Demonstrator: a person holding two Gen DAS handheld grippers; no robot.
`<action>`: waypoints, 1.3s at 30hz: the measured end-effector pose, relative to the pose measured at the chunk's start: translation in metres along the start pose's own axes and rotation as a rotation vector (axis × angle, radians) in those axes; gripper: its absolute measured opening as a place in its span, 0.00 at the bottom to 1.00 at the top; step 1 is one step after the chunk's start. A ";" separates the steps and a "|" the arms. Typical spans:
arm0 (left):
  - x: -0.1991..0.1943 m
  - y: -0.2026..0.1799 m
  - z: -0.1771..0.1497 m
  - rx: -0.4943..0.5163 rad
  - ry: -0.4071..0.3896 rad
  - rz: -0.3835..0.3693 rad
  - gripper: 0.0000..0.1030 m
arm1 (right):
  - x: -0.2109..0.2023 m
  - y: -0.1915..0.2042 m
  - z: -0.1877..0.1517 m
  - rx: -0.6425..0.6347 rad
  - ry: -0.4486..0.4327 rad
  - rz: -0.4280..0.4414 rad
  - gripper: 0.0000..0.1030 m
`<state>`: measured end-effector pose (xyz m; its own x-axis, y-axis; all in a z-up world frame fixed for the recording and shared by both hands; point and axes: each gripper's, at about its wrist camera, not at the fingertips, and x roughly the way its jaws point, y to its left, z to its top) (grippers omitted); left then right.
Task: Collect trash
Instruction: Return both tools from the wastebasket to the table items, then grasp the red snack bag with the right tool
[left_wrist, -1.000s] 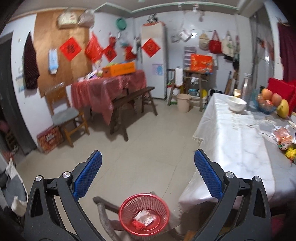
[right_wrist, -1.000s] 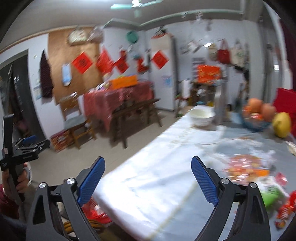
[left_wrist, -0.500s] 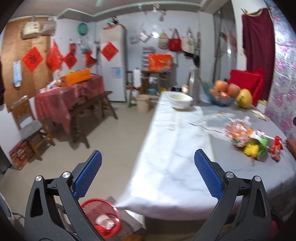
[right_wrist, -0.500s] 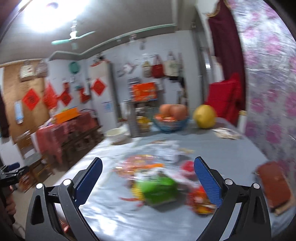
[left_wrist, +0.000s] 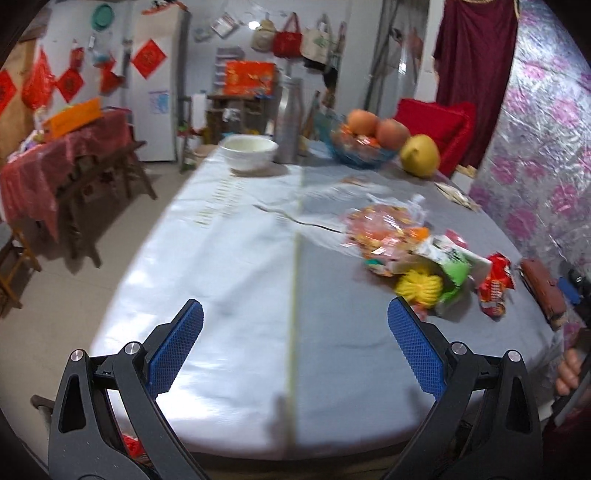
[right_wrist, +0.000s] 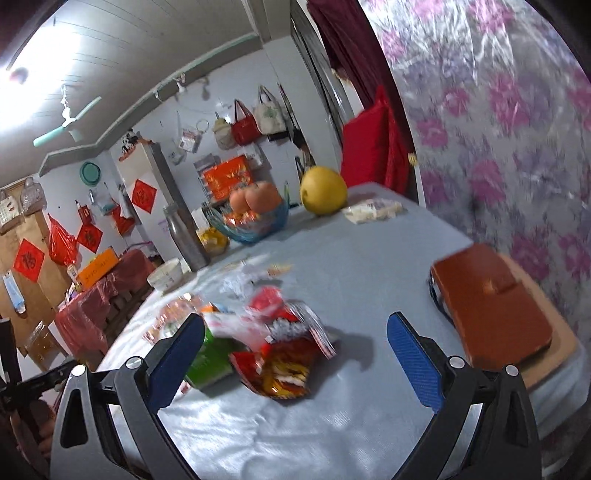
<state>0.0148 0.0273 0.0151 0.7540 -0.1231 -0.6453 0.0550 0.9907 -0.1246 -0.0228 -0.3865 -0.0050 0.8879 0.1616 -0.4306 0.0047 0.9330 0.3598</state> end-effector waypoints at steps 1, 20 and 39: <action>0.007 -0.009 0.000 0.015 0.011 -0.005 0.93 | 0.000 0.001 -0.004 0.001 0.012 0.002 0.94; 0.030 -0.051 -0.013 0.099 0.043 -0.030 0.93 | 0.078 0.030 -0.030 -0.081 0.186 -0.050 0.44; 0.104 -0.169 0.018 0.276 0.088 -0.196 0.93 | 0.067 -0.004 -0.036 -0.031 0.171 -0.066 0.55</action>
<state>0.0953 -0.1522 -0.0172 0.6530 -0.3052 -0.6932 0.3773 0.9247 -0.0517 0.0205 -0.3683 -0.0650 0.7949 0.1491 -0.5881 0.0441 0.9526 0.3012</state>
